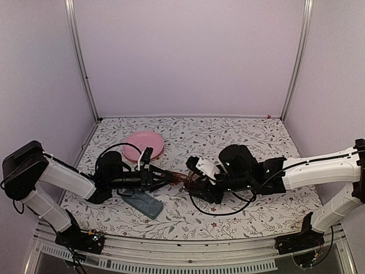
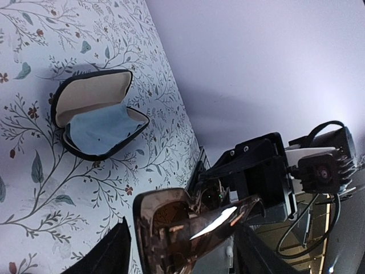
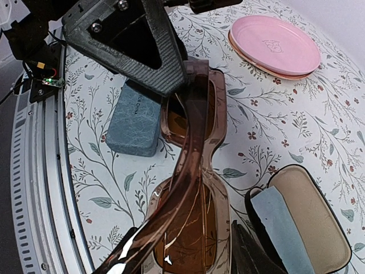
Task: Organize the sunglasses
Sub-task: Pass from the right arm to the left
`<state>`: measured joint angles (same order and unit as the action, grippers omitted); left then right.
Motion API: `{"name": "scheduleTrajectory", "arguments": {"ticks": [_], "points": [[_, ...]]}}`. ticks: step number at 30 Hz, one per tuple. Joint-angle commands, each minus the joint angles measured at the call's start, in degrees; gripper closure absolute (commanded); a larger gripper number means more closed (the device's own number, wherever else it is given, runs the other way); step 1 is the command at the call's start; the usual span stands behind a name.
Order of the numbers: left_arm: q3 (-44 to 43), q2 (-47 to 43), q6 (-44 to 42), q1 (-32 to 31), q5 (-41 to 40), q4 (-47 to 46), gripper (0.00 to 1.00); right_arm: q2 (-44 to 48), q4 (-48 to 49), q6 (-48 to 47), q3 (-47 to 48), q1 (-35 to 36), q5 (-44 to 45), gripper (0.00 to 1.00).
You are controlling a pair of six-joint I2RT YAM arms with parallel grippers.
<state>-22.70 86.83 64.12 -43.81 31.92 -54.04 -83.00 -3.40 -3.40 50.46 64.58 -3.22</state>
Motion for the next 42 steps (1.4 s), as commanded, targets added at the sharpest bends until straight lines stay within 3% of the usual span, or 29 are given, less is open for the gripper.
{"name": "scheduleTrajectory", "arguments": {"ticks": [1, 8, 14, 19, 23, 28, 37, 42], "points": [[0.73, 1.43, 1.06, 0.37, -0.18, -3.52, 0.40, -0.44, 3.46, 0.32, -0.08, 0.93, -0.92, 0.58], [1.24, 2.18, 1.40, 0.03, -1.25, -4.64, 0.49, -0.17, 3.91, 0.50, -0.26, 0.95, -1.82, 0.57], [1.74, 3.37, 2.86, -0.82, -2.39, -6.48, 0.49, 0.55, 4.72, 0.28, -0.89, 0.91, -2.73, 0.57], [2.22, 3.73, 3.18, -0.90, -1.68, -10.07, 0.41, 1.31, 4.74, -0.01, -1.52, 0.82, -4.79, 0.57], [2.47, 2.29, -0.36, -0.92, -1.07, -10.08, 0.23, 2.87, 3.12, -0.62, -2.07, 0.30, -6.81, 0.57], [2.78, -3.18, -9.45, -0.88, -1.91, -3.23, 0.08, 4.46, -1.21, -1.97, -1.61, -0.90, -10.37, 0.56], [-0.70, -16.08, -32.46, -3.39, -4.03, 15.55, 0.05, 3.65, -6.52, -3.55, 0.22, -3.67, -19.65, 0.54], [-4.31, -17.92, -45.23, -7.48, -2.85, 24.99, 0.05, 4.36, -10.06, -5.63, 1.71, -5.17, -25.76, 0.53]]}}
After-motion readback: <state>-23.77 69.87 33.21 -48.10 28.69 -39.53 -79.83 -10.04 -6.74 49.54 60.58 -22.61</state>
